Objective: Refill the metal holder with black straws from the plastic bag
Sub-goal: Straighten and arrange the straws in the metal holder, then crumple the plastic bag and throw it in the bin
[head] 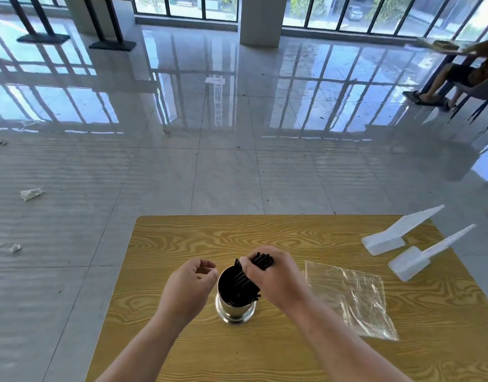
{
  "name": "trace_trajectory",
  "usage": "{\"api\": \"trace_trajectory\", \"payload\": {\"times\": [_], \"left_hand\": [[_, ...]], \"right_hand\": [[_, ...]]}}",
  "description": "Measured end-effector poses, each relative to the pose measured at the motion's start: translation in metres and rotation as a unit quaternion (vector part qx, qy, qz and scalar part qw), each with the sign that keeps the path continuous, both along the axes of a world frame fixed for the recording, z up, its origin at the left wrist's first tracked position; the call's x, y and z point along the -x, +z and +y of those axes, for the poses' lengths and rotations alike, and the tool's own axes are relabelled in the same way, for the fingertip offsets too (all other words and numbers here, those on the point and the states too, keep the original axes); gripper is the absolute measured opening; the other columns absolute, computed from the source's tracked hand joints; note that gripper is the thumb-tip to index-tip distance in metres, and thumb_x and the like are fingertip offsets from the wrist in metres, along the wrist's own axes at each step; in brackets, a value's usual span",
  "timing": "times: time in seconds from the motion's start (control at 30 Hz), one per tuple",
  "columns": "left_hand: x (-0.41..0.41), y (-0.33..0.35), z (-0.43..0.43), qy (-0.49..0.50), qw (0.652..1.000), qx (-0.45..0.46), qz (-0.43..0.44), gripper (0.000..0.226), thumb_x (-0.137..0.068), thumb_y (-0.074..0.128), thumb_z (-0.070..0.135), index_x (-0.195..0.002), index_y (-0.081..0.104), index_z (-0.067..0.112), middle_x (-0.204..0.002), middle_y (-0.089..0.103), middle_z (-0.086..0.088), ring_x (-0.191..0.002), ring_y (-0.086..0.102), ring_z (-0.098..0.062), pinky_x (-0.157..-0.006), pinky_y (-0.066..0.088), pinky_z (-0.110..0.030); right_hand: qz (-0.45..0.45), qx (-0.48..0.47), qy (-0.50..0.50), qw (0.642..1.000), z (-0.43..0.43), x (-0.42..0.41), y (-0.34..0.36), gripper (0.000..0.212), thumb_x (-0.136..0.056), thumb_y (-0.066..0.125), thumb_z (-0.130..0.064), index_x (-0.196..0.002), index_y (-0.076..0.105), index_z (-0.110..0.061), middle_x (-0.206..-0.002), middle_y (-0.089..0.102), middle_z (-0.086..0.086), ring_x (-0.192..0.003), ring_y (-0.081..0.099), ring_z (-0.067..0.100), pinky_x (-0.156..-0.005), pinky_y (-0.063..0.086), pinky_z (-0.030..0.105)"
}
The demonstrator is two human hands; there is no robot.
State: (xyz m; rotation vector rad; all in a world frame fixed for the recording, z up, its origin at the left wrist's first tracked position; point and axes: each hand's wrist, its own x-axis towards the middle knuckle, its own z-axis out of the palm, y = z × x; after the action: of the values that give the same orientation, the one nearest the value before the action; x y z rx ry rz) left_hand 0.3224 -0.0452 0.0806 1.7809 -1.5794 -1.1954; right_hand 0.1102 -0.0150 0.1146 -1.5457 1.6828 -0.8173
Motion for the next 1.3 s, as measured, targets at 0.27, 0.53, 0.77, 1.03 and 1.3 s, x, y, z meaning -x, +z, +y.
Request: {"api": "trace_trajectory", "payload": {"times": [0.27,0.53,0.77,1.03,1.3], "left_hand": [[0.020,0.007,-0.016,-0.127,0.978,0.069,-0.150,0.051,-0.087,0.064,0.060,-0.134,0.056,0.042,-0.142,0.055,0.015,-0.135,0.046,-0.013,-0.096,0.042,-0.032],[0.097,0.013,-0.020,-0.255,0.940,0.136,-0.179,0.061,-0.087,0.061,0.063,-0.142,0.050,0.038,-0.152,0.049,0.013,-0.144,0.037,-0.014,-0.114,0.037,-0.036],[0.176,0.006,-0.014,-0.318,0.918,0.148,-0.186,0.073,-0.087,0.063,0.064,-0.151,0.044,0.034,-0.163,0.039,0.007,-0.151,0.029,-0.017,-0.120,0.030,-0.034],[0.257,-0.033,-0.001,-0.364,0.901,0.106,-0.212,0.079,-0.087,0.065,0.061,-0.156,0.035,0.035,-0.169,0.029,0.007,-0.155,0.025,-0.020,-0.124,0.027,-0.037],[0.307,-0.097,0.013,-0.422,0.865,0.043,-0.267,0.079,-0.086,0.070,0.049,-0.155,0.036,0.032,-0.164,0.032,0.009,-0.149,0.032,-0.020,-0.117,0.037,-0.035]], "right_hand": [[0.030,-0.031,-0.049,0.998,0.008,0.021,-0.007,0.038,-0.084,0.063,-0.067,-0.113,0.069,-0.043,-0.107,0.066,-0.025,-0.098,0.061,-0.003,-0.079,0.053,0.019],[0.061,-0.025,-0.081,0.995,0.030,0.085,-0.014,0.055,-0.088,0.059,-0.066,-0.132,0.065,-0.034,-0.124,0.059,-0.028,-0.115,0.054,-0.009,-0.092,0.041,0.012],[0.099,-0.059,-0.137,0.984,0.053,0.157,-0.032,0.066,-0.092,0.066,-0.065,-0.149,0.051,-0.034,-0.148,0.054,-0.011,-0.140,0.045,0.008,-0.109,0.040,0.028],[0.103,-0.126,-0.168,0.972,0.074,0.227,-0.067,0.072,-0.089,0.063,-0.067,-0.151,0.047,-0.034,-0.152,0.052,-0.008,-0.143,0.045,0.014,-0.110,0.041,0.031],[0.091,-0.216,-0.157,0.959,0.088,0.270,-0.122,0.073,-0.094,0.065,-0.057,-0.157,0.041,-0.031,-0.159,0.045,-0.001,-0.147,0.040,0.016,-0.115,0.036,0.033]]}}
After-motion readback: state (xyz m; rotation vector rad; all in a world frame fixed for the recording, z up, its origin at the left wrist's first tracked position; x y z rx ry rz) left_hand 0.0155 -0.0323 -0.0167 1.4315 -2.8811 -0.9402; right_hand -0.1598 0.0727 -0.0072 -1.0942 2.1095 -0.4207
